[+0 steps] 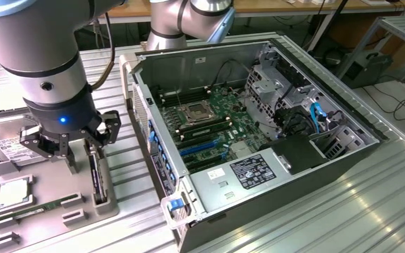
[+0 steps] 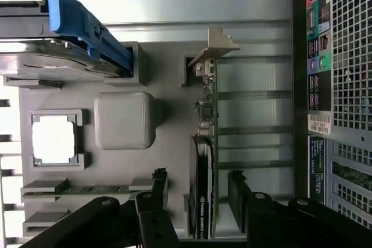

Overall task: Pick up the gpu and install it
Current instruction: 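Pick up the gpu and move the gpu toward the slot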

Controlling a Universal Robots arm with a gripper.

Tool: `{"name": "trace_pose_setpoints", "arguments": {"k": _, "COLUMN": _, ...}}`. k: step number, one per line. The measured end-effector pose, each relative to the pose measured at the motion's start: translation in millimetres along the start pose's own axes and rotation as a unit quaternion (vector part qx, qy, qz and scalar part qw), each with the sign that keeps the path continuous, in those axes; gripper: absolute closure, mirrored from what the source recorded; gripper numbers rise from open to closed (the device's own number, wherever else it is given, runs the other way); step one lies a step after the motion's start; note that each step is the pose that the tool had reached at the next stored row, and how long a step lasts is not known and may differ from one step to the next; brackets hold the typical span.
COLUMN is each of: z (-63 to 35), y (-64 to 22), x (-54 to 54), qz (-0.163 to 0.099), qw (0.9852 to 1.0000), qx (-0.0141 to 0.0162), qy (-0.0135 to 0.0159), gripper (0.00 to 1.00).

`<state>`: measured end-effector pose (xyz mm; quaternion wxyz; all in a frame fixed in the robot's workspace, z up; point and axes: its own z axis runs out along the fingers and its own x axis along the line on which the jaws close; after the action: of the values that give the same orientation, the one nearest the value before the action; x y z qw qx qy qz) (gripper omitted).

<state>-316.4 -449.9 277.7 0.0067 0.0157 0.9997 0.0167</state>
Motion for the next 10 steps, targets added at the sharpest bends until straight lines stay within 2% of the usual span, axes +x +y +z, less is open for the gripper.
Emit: {"name": "trace_pose_setpoints", "arguments": {"k": 10, "z": 1.4, "y": -0.1, "x": -0.6, "qz": 0.0, "qw": 1.0, "qx": 0.0006, "qy": -0.0001, "gripper": 0.44}}
